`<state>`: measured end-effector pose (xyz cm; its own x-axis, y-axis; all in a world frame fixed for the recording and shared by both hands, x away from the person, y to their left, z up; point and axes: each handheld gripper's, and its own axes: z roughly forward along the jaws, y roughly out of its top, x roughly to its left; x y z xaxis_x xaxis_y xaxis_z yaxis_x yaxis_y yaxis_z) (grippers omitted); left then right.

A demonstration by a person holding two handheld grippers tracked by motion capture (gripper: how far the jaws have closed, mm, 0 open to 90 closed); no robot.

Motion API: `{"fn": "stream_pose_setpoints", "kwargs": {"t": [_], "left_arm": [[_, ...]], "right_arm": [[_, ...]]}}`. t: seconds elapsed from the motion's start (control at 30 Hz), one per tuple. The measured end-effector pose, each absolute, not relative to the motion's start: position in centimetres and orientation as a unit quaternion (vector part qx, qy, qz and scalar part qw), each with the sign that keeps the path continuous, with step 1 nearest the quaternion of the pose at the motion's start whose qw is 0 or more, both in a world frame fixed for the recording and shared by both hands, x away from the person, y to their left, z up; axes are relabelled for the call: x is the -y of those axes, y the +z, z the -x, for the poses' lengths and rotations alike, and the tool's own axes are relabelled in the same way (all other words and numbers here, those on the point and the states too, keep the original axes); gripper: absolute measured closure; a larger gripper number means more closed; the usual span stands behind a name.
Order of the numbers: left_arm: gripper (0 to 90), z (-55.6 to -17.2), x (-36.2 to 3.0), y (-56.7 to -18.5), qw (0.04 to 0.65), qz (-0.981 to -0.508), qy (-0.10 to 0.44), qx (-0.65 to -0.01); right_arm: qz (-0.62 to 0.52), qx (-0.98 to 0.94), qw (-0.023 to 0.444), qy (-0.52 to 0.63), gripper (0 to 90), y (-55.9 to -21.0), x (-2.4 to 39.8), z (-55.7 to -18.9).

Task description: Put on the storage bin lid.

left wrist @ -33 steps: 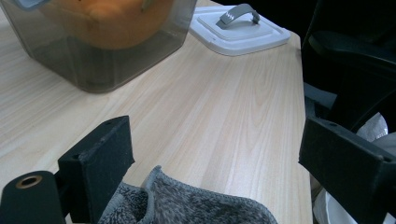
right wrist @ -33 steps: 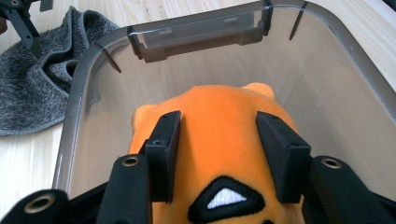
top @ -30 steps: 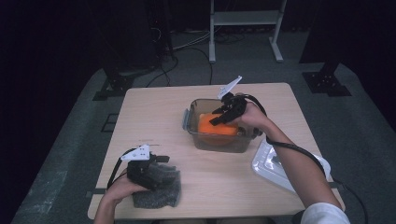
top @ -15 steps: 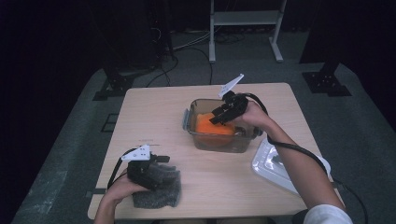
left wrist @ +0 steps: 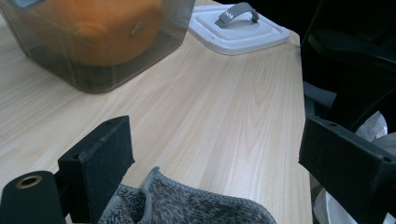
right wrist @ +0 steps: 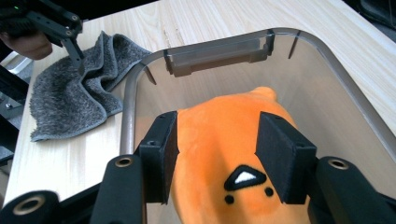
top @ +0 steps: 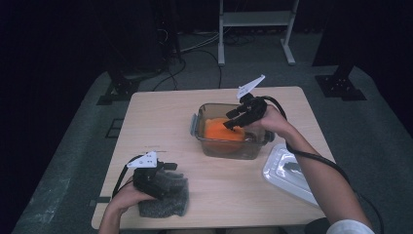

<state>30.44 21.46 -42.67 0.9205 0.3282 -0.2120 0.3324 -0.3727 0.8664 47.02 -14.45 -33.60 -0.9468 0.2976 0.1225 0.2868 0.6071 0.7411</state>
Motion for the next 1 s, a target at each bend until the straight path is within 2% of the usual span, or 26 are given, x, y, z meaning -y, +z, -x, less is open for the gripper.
{"fn": "stream_pose_setpoints", "kwargs": {"t": [1.0], "left_arm": [[8.9,-30.5,-21.4,-42.8,0.521,-0.830,0.000,-0.198]], "right_arm": [[-0.202,-0.866,0.030,0.457,40.3,-32.1,23.3,-42.8]]}}
